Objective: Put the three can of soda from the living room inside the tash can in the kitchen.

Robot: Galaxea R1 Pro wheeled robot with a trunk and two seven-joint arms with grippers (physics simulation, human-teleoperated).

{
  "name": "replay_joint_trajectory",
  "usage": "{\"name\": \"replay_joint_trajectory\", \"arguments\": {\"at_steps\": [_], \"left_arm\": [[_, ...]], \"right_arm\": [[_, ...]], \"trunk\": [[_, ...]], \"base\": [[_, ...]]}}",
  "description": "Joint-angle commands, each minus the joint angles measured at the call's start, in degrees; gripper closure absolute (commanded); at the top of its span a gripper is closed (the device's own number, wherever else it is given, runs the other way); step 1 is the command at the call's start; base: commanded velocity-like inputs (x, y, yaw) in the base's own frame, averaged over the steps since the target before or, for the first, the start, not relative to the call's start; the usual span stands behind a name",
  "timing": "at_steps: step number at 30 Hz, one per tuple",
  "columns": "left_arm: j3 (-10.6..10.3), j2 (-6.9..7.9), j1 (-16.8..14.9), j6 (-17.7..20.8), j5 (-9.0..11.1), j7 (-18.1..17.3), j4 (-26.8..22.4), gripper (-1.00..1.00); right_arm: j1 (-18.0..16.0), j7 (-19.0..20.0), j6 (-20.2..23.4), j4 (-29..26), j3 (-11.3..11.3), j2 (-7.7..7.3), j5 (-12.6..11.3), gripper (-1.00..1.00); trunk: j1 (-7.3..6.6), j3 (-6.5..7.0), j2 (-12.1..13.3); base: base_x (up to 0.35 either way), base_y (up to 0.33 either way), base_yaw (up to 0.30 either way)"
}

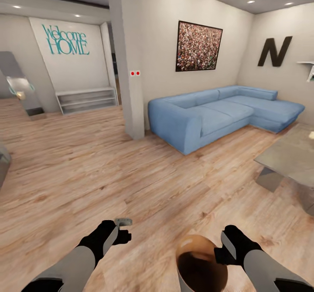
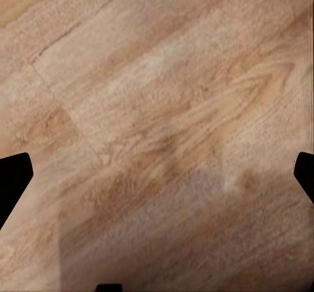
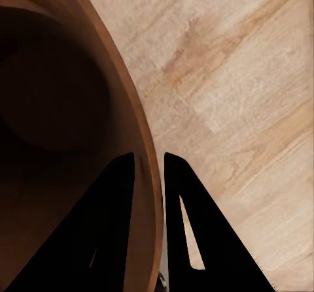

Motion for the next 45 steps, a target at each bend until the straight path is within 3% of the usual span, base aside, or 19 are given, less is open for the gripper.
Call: {"name": "replay_joint_trajectory", "arguments": {"at_steps": [1,45], "left_arm": [[0.0,-0.01,0.0,-0.05,0.0,0.0,0.01,-1.0],[-1.3,-0.23,0.34,-0.43,-0.01,-0.05,0.03,-1.0]], "right_arm": [[-0.03,0.18,-0.06,0.02,-0.17,0.01,-0.78,1.0],[0.03,0.2,0.02,0.25,-0.11,0.45,-0.82,1.0]], "trunk": [[0.0,0.0,0.0],[0.0,0.0,0.0]], "base": [[0.0,0.0,-0.286],[0.0,-0.002,-0.286]]}}
